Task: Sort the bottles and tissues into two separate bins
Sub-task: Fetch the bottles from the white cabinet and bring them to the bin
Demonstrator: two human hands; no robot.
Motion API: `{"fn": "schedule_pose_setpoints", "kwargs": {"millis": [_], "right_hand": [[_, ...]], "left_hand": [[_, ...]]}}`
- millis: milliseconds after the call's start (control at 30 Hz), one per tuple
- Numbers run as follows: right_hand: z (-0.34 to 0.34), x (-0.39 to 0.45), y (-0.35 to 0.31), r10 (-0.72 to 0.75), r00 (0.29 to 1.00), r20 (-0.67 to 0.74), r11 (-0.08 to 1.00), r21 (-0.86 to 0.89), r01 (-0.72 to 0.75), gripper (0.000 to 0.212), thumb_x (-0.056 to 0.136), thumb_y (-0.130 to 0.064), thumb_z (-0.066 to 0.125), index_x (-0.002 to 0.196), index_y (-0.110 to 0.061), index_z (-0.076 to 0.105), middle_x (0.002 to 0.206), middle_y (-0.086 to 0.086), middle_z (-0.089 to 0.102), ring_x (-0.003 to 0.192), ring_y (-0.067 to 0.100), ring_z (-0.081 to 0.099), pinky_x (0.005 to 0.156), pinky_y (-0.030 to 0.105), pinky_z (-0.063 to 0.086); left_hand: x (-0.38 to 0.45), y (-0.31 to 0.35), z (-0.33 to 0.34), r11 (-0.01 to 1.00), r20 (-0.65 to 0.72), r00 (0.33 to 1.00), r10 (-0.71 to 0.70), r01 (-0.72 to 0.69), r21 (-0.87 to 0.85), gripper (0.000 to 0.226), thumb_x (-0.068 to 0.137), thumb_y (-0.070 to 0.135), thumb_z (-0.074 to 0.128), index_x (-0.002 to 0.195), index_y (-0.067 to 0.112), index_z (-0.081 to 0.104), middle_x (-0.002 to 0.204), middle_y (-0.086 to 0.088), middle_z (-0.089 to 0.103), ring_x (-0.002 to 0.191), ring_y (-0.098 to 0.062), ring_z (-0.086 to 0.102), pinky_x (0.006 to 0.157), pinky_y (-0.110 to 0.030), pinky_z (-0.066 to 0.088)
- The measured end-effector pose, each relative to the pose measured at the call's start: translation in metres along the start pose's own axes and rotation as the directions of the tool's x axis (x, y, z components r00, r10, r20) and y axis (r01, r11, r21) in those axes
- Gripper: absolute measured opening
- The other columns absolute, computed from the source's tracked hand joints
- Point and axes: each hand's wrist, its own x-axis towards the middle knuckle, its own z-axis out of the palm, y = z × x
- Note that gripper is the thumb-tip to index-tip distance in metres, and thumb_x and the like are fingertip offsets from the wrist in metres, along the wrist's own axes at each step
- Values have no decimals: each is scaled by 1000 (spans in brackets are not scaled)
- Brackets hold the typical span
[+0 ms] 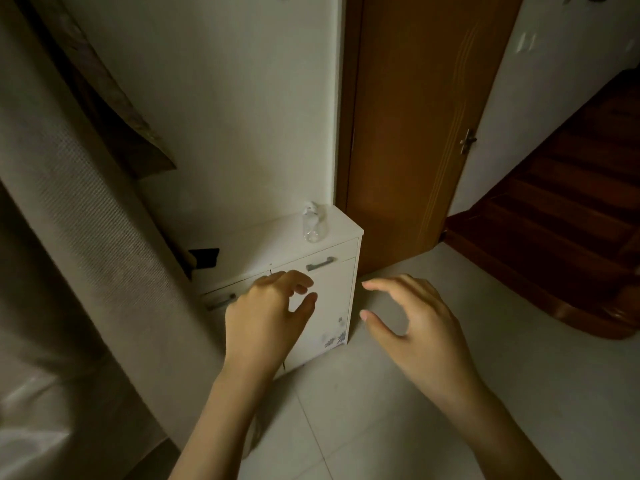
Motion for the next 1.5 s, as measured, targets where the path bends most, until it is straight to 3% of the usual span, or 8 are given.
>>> {"fn": "schedule_pose_setpoints", "kwargs": {"millis": [200,367,633,767,900,1267,1400,1500], "right_hand": [[51,86,72,-33,997,70,999,39,30,31,80,-37,64,108,-24,65,107,-11,65,100,3,53,78,9,38],[89,167,132,-68,989,133,996,71,59,29,78,-25,73,106,-23,65,106,-10,65,99,11,56,75,20,45],[160,266,191,-103,960,262,989,131,70,28,80,-26,71,106,-23,64,106,-11,65,98,12,57,73,25,50],[204,307,211,-104,940,325,992,100,75,28,79,-25,72,105,-23,65,106,-9,65,98,17,58,74,32,50],[252,348,230,-65,922,381,997,51,49,29,80,-29,69,107,-24,63,109,-9,64,99,17,57,74,32,48],[383,442,271,195,804,562,980,-151,-132,43,87,-37,59,127,-27,48,127,-3,52,106,18,54,82,29,49],[416,451,279,260,762,594,965,-178,-190,48,87,-40,59,130,-25,43,134,-1,44,103,20,58,75,30,53],[431,452,278,275,767,579,960,-202,-192,47,87,-41,60,128,-26,43,137,2,37,101,24,59,70,29,51]], "left_hand": [[74,-26,70,994,48,995,-89,85,72,13,85,45,63,97,39,64,88,23,64,79,1,62,57,-25,54],[140,-42,117,975,59,983,-177,166,149,14,85,41,66,98,37,66,87,19,67,73,-1,62,54,-20,52],[215,-72,170,944,102,948,-301,282,169,21,86,40,65,105,34,65,91,17,68,72,-1,61,54,-17,50],[246,-99,195,926,96,930,-356,336,173,26,85,41,66,109,33,64,94,16,69,75,-2,63,61,-22,54],[288,-130,223,922,115,921,-372,352,162,32,84,41,68,114,32,62,99,14,69,80,-5,65,65,-30,58],[396,-219,277,928,209,906,-367,342,145,30,84,37,69,112,27,64,98,10,69,71,-3,59,61,-22,53],[410,-239,286,915,199,895,-400,376,147,28,83,37,69,110,29,66,98,12,69,76,-7,63,60,-26,54],[403,-249,295,897,210,873,-441,417,149,27,82,37,71,108,29,67,96,13,70,74,-6,63,58,-26,54]]}}
